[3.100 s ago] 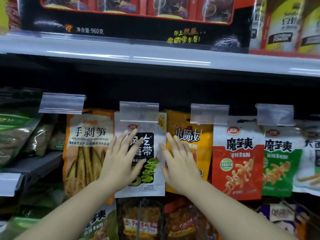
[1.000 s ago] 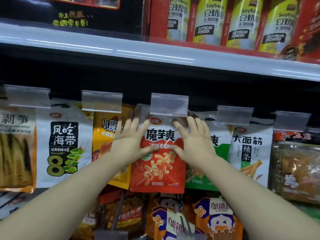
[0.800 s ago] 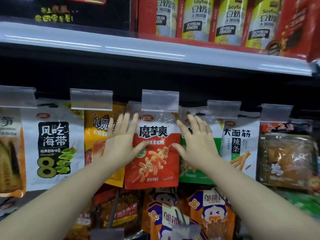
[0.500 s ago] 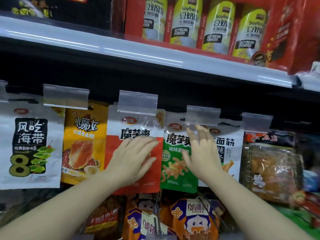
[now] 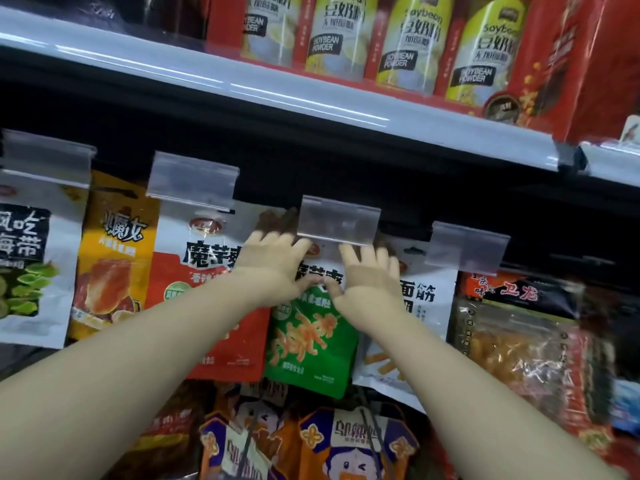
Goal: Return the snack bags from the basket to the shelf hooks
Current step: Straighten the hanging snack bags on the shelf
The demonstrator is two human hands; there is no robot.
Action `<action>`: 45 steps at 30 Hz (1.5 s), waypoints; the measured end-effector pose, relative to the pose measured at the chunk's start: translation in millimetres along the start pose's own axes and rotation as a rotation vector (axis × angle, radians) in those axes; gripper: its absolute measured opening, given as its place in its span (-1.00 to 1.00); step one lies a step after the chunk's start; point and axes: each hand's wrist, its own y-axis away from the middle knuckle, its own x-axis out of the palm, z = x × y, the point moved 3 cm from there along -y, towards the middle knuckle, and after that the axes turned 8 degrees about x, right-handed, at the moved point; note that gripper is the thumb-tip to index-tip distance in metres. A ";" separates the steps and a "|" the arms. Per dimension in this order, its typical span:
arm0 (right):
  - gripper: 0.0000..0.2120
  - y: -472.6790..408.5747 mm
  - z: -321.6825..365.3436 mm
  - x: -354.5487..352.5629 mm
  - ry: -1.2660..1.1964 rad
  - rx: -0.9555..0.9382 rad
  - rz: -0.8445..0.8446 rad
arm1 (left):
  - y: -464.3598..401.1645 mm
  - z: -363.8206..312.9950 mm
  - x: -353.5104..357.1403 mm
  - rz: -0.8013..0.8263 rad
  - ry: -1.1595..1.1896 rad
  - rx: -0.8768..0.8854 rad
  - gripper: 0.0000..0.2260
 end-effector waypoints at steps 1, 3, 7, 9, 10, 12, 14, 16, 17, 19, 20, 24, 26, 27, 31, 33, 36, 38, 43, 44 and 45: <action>-0.37 -2.0 -0.2 1.3 -0.009 -0.001 0.011 | -0.7 0.4 0.8 0.017 0.000 -0.010 -0.39; -0.39 -4.5 -0.6 2.7 -0.024 -0.004 0.019 | -2.6 1.7 0.9 0.029 0.009 -0.028 -0.40; -0.41 -7.6 -1.6 3.1 0.005 -0.007 0.028 | -4.0 -0.3 -4.3 0.041 0.020 -0.037 -0.42; -0.45 -8.9 -2.2 2.9 -0.008 -0.001 0.037 | -5.5 -1.2 -5.9 0.064 0.037 -0.039 -0.41; -0.47 -9.6 -2.4 3.5 -0.015 0.002 0.042 | -6.2 -1.4 -5.2 0.073 0.047 -0.039 -0.41; -0.51 -11.1 -1.9 4.5 -0.026 0.006 0.052 | -6.4 -1.6 -4.9 0.073 0.050 -0.039 -0.42; -0.53 -11.9 -1.7 6.2 -0.037 0.011 0.059 | -5.5 -2.2 -5.9 0.070 0.023 -0.030 -0.43; -0.54 -11.7 -1.7 8.0 -0.043 0.015 0.067 | -3.8 -3.3 -6.2 0.079 -0.005 -0.014 -0.43; -0.54 -11.5 -1.7 9.1 -0.045 0.018 0.068 | -3.4 -3.5 -5.5 0.082 -0.014 -0.007 -0.42; -0.53 -11.2 -1.7 10.9 -0.043 0.020 0.070 | -3.1 -2.9 -2.4 0.081 -0.020 0.002 -0.43; -0.53 -10.9 -1.9 11.6 -0.040 0.019 0.069 | -3.2 -2.3 -0.3 0.078 -0.012 0.003 -0.44; -0.48 -9.3 -4.7 13.6 -0.043 -0.001 0.046 | -2.7 -2.9 5.9 0.055 0.012 0.001 -0.45; -0.47 -8.7 -6.6 14.3 -0.055 -0.018 0.038 | -2.2 -3.4 8.8 0.050 0.015 -0.003 -0.44; -0.47 -8.8 -7.2 15.0 -0.060 -0.024 0.032 | -2.2 -3.6 10.5 0.042 0.011 0.000 -0.43; -0.45 -9.7 -8.0 17.0 -0.063 -0.026 0.032 | 0.4 -5.5 14.0 0.021 0.013 0.019 -0.43; -0.45 -9.1 -8.6 17.6 -0.058 -0.037 0.025 | 1.4 -6.6 14.2 0.012 0.015 0.024 -0.42; -0.42 -4.0 -11.2 16.0 -0.055 -0.067 -0.026 | 6.7 -8.5 15.6 -0.026 0.033 0.030 -0.39; -0.39 2.9 -16.8 17.3 -0.050 -0.082 -0.038 | 13.1 -11.0 18.4 -0.063 0.050 0.047 -0.39; -0.44 26.0 -48.8 32.4 0.004 -0.085 -0.209 | 25.8 -23.4 22.1 -0.290 0.094 0.160 -0.55; -0.45 29.1 -58.7 36.2 0.018 -0.074 -0.241 | 26.3 -28.5 22.3 -0.297 0.118 0.203 -0.59; -0.46 31.7 -68.8 40.0 0.036 -0.067 -0.255 | 25.7 -34.5 21.8 -0.296 0.130 0.242 -0.61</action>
